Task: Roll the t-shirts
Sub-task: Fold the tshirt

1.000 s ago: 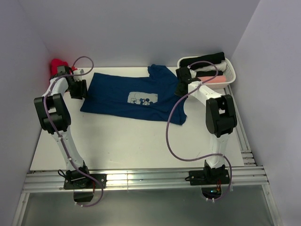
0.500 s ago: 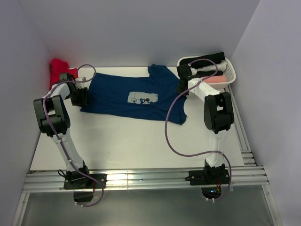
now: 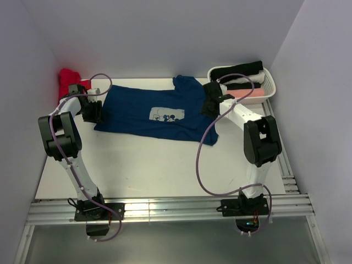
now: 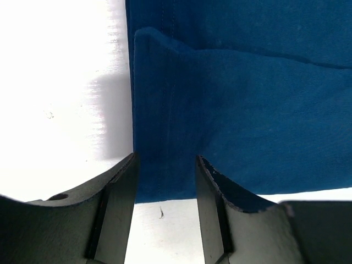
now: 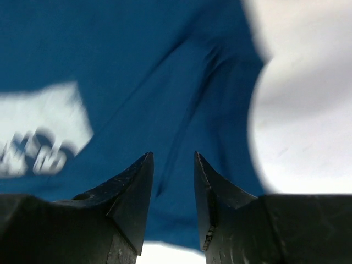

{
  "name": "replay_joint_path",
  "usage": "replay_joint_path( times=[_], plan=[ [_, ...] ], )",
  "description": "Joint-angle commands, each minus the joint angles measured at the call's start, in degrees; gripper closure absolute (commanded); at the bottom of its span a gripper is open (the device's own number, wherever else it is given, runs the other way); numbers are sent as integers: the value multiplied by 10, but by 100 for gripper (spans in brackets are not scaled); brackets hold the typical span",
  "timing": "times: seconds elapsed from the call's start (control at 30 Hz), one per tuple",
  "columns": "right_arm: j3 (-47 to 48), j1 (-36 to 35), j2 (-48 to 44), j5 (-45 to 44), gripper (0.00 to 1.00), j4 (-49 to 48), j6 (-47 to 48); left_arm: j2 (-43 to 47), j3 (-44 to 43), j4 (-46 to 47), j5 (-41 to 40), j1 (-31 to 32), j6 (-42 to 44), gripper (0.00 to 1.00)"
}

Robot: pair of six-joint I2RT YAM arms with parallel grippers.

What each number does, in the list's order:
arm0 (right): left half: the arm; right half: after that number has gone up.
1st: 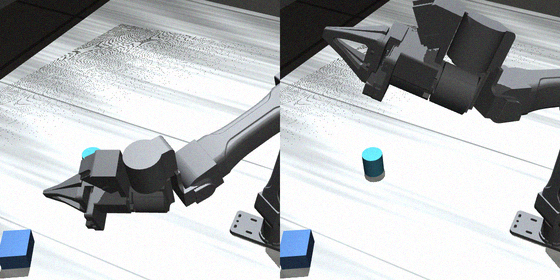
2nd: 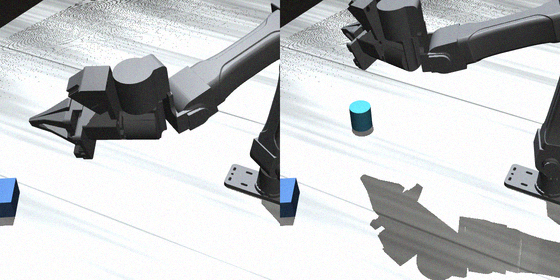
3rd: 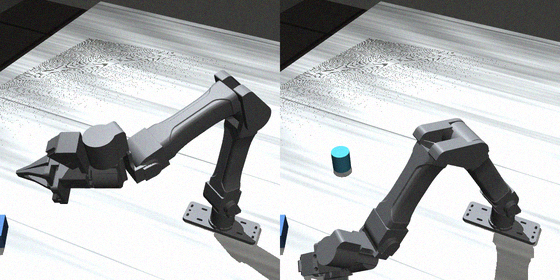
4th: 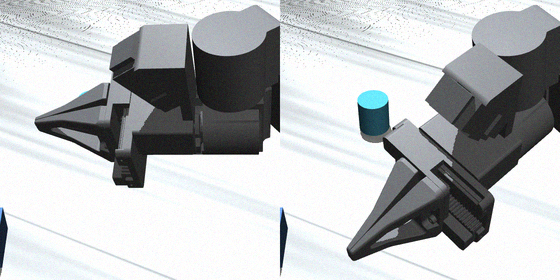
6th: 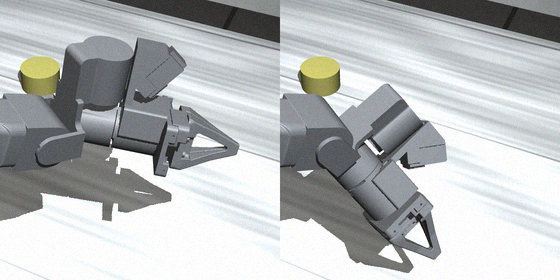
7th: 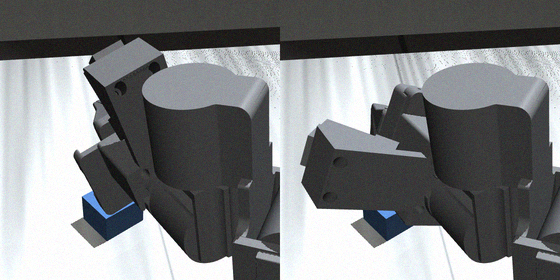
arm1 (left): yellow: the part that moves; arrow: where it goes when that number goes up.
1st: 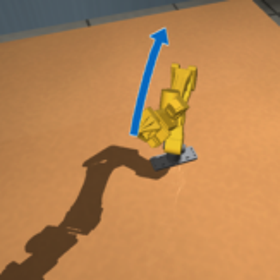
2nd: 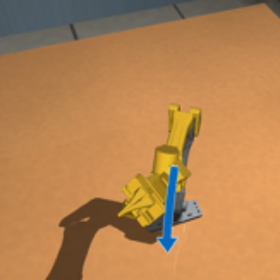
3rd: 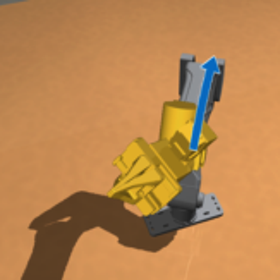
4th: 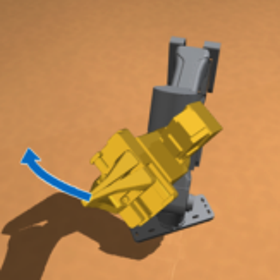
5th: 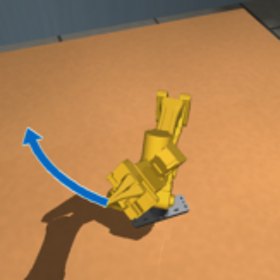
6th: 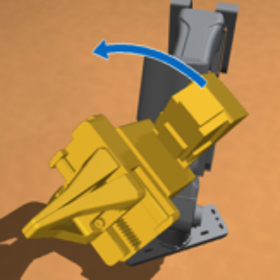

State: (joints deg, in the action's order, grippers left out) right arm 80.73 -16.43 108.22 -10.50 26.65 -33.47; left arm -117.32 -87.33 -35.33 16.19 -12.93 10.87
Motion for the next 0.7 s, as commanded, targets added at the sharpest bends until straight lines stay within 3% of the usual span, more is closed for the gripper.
replay_joint_path(
  times=[0.0, 0.67],
  plan=[
    [-44, -36, -43, 20, 58, -35, -30, 32, -3, 5, 10, 0, 6, 50],
    [-91, -68, -6, 46, 60, -73, -69, 31, -14, -2, 20, 0, 6, 51]
  ],
)
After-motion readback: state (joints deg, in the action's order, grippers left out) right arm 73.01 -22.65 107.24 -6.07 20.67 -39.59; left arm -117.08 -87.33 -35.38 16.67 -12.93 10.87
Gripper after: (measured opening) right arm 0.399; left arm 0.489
